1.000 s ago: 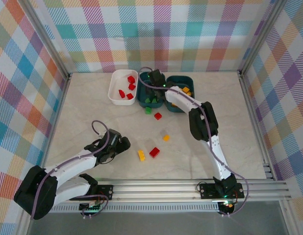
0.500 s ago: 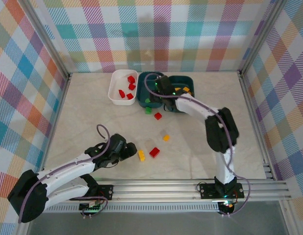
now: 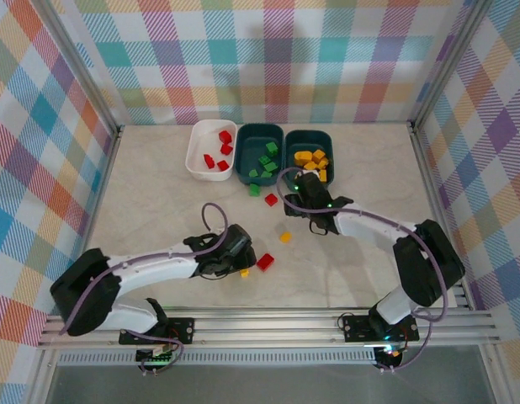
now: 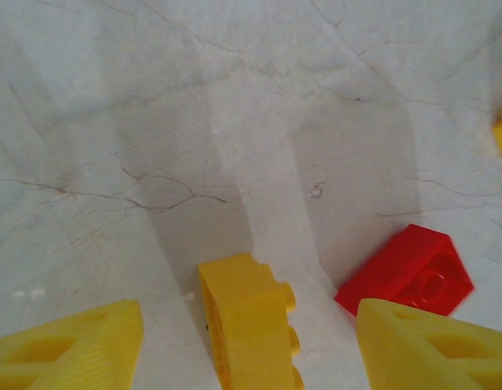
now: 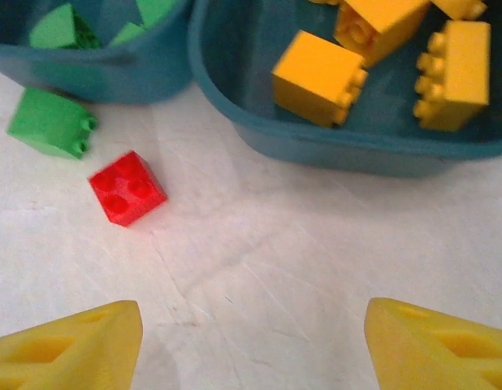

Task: Sort the legos into containers by color

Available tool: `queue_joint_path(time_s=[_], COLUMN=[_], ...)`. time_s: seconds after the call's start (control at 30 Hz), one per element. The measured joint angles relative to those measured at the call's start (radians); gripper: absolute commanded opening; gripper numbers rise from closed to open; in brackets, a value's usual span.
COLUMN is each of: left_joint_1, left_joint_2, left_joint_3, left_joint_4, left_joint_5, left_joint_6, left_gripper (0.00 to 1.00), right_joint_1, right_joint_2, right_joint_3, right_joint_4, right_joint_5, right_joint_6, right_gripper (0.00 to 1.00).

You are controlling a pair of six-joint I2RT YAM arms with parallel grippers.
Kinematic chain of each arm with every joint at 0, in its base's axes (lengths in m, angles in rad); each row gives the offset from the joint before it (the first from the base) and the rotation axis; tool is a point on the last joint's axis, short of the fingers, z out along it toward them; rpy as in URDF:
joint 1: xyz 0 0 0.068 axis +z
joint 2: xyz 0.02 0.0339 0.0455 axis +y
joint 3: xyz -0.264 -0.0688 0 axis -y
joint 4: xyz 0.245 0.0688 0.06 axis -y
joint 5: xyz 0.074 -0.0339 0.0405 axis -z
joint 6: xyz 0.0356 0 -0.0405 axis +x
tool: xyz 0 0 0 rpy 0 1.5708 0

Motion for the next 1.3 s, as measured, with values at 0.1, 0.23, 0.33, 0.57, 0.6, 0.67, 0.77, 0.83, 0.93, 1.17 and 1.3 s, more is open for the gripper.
queue_joint_path(time_s=[0.1, 0.23, 0.33, 0.57, 0.6, 0.67, 0.77, 0.83, 0.93, 1.17, 1.3], left_joint_1=[-0.005, -0.006, -0.008, -0.01, -0.01, -0.004, 0.025, 0.063, 0.133, 0.206, 0.214], left_joint_2=[0.06, 0.103, 0.131, 0.164, 0.164, 0.164, 0.183, 0.234, 0.375, 0.798, 0.991], left_joint_3=[0.01, 0.039, 0.071, 0.228, 0.261, 0.325, 0.446, 0.548, 0.753, 1.311, 1.576], left_joint_4=[0.003, -0.045, -0.092, -0.119, -0.126, -0.137, -0.151, -0.148, -0.151, -0.211, -0.289], left_joint_5=[-0.005, -0.03, -0.042, -0.093, -0.104, -0.122, -0.126, -0.109, -0.035, 0.088, 0.104], left_joint_6=[0.006, 0.018, 0.029, 0.1, 0.117, 0.153, 0.217, 0.259, 0.318, 0.451, 0.509], left_gripper=[0.52, 0.35, 0.28, 0.2, 0.2, 0.2, 0.19, 0.19, 0.19, 0.17, 0.19], right_joint_1=[0.0, -0.001, -0.011, -0.04, -0.051, -0.084, -0.179, -0.24, -0.279, -0.274, -0.274], right_joint_2=[-0.044, -0.062, -0.062, -0.062, -0.062, -0.062, -0.072, -0.092, -0.116, -0.133, -0.138], right_joint_3=[-0.041, -0.056, -0.059, -0.092, -0.1, -0.108, -0.13, -0.167, -0.212, -0.233, -0.238], right_joint_4=[0.026, 0.059, 0.059, 0.06, 0.057, 0.045, 0.04, 0.04, 0.039, 0.055, 0.057], right_joint_5=[0.03, 0.082, 0.117, 0.171, 0.174, 0.168, 0.12, 0.094, 0.071, 0.034, 0.031], right_joint_6=[0.001, 0.024, 0.061, 0.148, 0.166, 0.207, 0.289, 0.337, 0.388, 0.436, 0.44], right_gripper=[0.73, 0.72, 0.72, 0.72, 0.72, 0.71, 0.71, 0.71, 0.71, 0.71, 0.72])
